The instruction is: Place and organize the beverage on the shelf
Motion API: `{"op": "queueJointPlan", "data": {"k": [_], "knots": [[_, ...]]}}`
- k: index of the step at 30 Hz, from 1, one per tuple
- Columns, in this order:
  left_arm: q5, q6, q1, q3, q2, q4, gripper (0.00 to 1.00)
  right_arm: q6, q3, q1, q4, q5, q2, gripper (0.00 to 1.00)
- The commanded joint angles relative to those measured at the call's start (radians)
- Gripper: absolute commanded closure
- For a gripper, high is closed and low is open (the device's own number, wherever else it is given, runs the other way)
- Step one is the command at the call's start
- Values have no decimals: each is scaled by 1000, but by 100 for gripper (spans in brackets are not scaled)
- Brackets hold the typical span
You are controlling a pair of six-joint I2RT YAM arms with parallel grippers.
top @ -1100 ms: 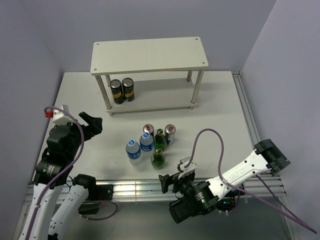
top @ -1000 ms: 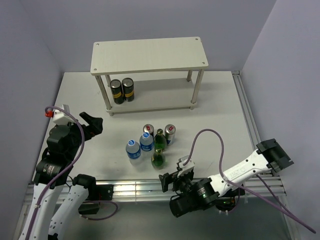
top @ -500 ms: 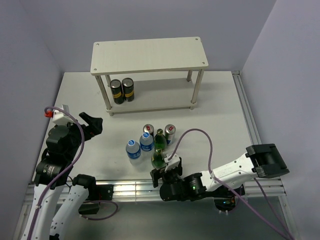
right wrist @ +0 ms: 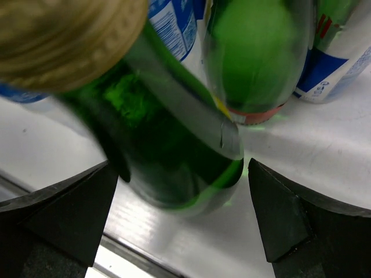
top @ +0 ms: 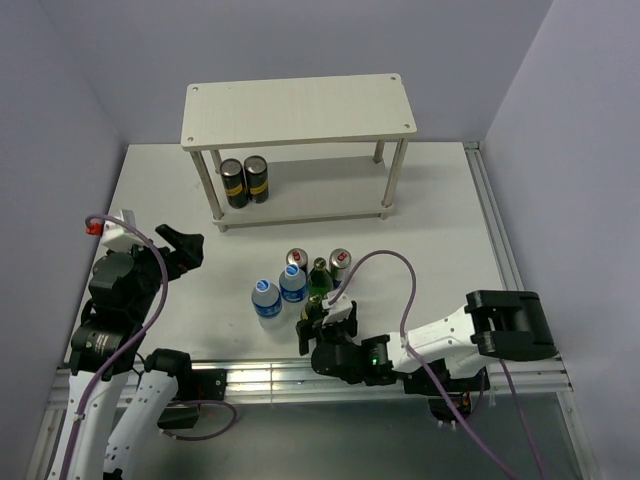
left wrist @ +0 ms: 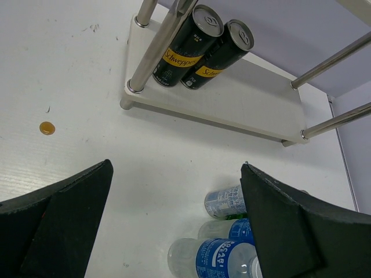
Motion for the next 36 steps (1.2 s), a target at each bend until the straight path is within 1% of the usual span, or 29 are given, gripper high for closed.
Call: {"op": "queueJointPlan", "data": {"k": [1, 5, 9, 11, 14, 15, 17, 18, 19, 20, 21, 23, 25, 26, 27, 29, 30, 31, 32, 33, 35, 36], "knots": [[26, 25, 7, -6, -13, 43, 1, -73, -9, -35, 150, -9, 41, 0], [30, 27, 8, -6, -14, 44, 1, -89, -3, -68, 187, -11, 81, 0], [33, 28, 10, -8, -19, 46, 1, -100, -1, -75, 213, 9, 105, 0], [33, 28, 10, -8, -19, 44, 1, -107, -6, -78, 238, 17, 119, 3], [35, 28, 11, -8, -20, 46, 1, -112, -9, -90, 264, 29, 139, 16], [35, 28, 11, -9, -20, 46, 1, -109, -9, -92, 269, 29, 147, 28], [35, 28, 11, -9, -22, 46, 1, -115, -8, -93, 270, 35, 154, 38], [35, 28, 11, -9, -22, 46, 1, -116, -8, -93, 269, 36, 156, 53], [35, 28, 11, -9, -22, 46, 1, -115, -9, -92, 266, 34, 153, 63], [35, 28, 13, -11, -22, 46, 1, -110, -9, -92, 253, 37, 148, 79], [35, 28, 13, -9, -22, 46, 1, -78, -8, -92, 203, 48, 127, 99], [33, 28, 13, -11, -23, 46, 1, -44, 8, -79, 128, 68, 96, 100], [33, 27, 13, -9, -25, 46, 1, 26, 34, -29, -47, 130, 26, 100], [35, 28, 13, -9, -27, 46, 1, 63, 81, -7, -128, 164, -28, 100], [36, 28, 13, -11, -28, 46, 1, 144, 110, 19, -305, 219, -51, 100], [35, 28, 13, -11, -28, 47, 1, 259, 179, 89, -517, 278, -97, 100], [36, 28, 13, -11, -30, 46, 1, 373, 255, 111, -720, 299, -138, 100], [36, 28, 14, -11, -30, 47, 1, 428, 294, 129, -818, 342, -157, 100], [38, 28, 17, -11, -30, 47, 1, 478, 369, 160, -909, 359, -190, 100], [41, 30, 17, -11, -31, 49, 1, 550, 406, 172, -1058, 377, -206, 100], [43, 30, 20, -12, -30, 49, 1, 601, 480, 183, -1182, 417, -233, 100], [44, 30, 22, -12, -31, 49, 0, 573, 549, 186, -1236, 428, -258, 100]]}}
